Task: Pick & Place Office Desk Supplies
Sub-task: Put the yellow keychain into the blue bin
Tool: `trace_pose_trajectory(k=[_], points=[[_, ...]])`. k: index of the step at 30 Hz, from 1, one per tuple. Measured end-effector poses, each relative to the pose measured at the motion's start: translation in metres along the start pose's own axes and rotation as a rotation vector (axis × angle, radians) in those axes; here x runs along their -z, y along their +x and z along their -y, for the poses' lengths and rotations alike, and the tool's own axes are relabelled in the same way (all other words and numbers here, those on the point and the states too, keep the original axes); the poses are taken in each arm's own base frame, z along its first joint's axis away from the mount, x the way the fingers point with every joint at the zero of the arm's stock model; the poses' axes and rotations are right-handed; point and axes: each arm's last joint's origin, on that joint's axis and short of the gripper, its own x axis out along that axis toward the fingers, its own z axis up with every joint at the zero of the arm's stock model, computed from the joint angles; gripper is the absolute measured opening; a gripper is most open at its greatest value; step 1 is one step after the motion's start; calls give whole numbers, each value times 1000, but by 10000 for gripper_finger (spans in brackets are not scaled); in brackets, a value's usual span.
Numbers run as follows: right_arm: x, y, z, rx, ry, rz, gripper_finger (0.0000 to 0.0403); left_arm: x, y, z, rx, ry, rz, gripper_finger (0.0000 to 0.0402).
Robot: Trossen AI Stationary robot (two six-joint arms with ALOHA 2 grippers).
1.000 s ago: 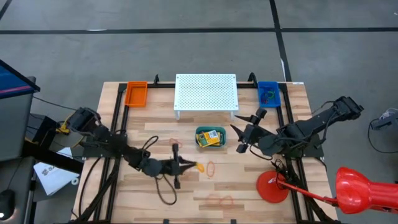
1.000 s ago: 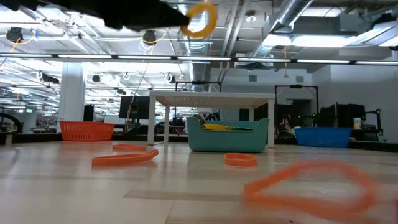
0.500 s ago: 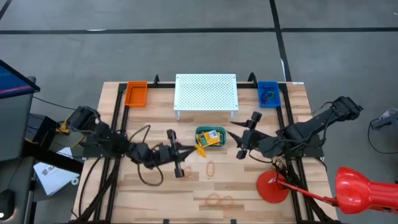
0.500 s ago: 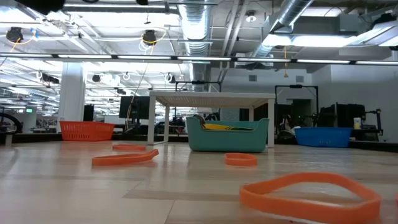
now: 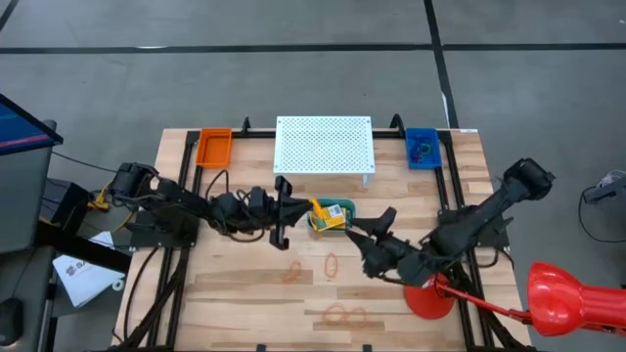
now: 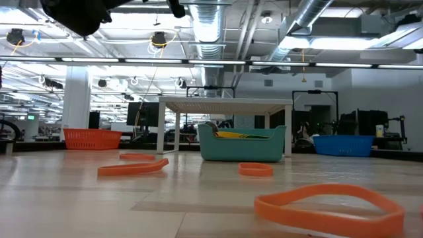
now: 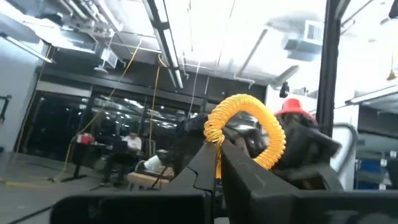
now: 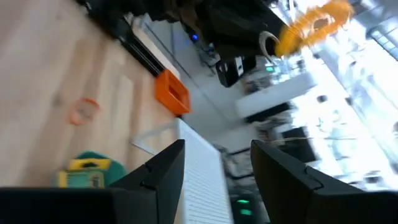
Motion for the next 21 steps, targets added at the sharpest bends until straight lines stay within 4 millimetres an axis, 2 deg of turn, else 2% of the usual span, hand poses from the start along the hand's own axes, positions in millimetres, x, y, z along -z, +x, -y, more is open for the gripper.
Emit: trace_pose_trajectory(k=[4, 9, 16, 21], points=[[-7, 15, -10, 63, -105, -31, 179, -1, 3, -9, 16, -67, 6, 3], [-12, 30, -7, 120, -155, -32, 179, -2, 5, -19, -10, -100, 10, 3], [-22, 31, 5, 140, -173, 104, 179, -3, 7, -28, -9, -125, 12, 4], [-21, 38, 9, 140, -172, 145, 179, -3, 7, -28, -7, -144, 10, 4]])
